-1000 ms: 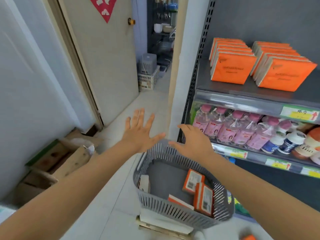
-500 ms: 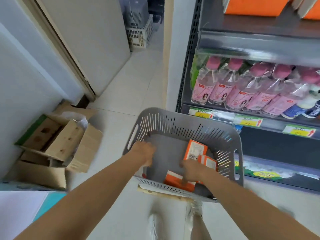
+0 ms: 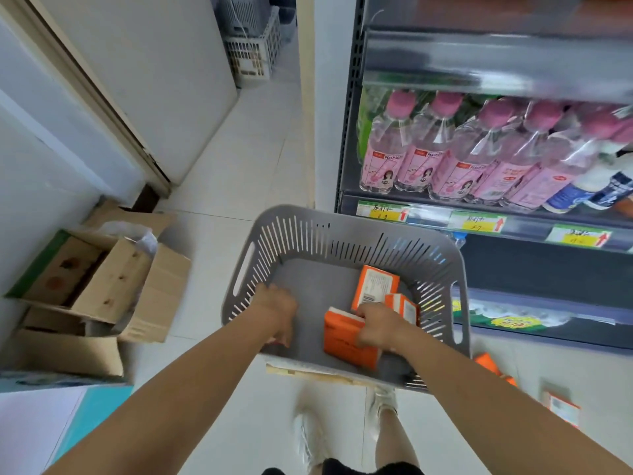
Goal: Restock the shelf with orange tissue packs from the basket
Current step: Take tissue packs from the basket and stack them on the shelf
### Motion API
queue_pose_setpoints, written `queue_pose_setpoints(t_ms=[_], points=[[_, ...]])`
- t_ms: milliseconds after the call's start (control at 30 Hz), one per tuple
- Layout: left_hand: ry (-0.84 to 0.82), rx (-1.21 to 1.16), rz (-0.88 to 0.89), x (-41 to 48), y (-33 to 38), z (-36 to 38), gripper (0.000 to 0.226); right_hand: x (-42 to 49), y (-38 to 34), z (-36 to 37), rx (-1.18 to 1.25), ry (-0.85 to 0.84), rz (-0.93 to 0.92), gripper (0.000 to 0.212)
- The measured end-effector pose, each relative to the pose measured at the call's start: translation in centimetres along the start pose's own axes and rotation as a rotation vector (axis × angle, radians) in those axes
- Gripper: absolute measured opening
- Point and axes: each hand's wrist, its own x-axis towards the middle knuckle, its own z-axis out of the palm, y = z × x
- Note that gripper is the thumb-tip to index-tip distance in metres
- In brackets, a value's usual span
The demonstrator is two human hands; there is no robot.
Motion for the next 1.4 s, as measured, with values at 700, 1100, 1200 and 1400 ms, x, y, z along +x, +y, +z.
queue_pose_setpoints(t_ms=[700,1100,1200,1400], points=[[0.263,-1.902,0.291,-14.7,-5.6,-20.2,0.07,-17.3,-2.8,-22.2,0.822,0.602,-0.155,0.016],[0.572,-1.702,0.894,-20.5,0.8,-30.4,0.04,-29.6,5.3,-29.9,1.041,0.713,-0.308,0.026],[0.723,-1.651,0.971,-22.7,2.5,-34.6,0.027,-31.9,7.6,-33.1,1.082,0.765,-0.371,0.027],[0.935,-1.501,1.129,-25.8,5.3,-45.7,0.023,-32.8,14.8,-40.2,1.252,0.969,-0.46,0.03]])
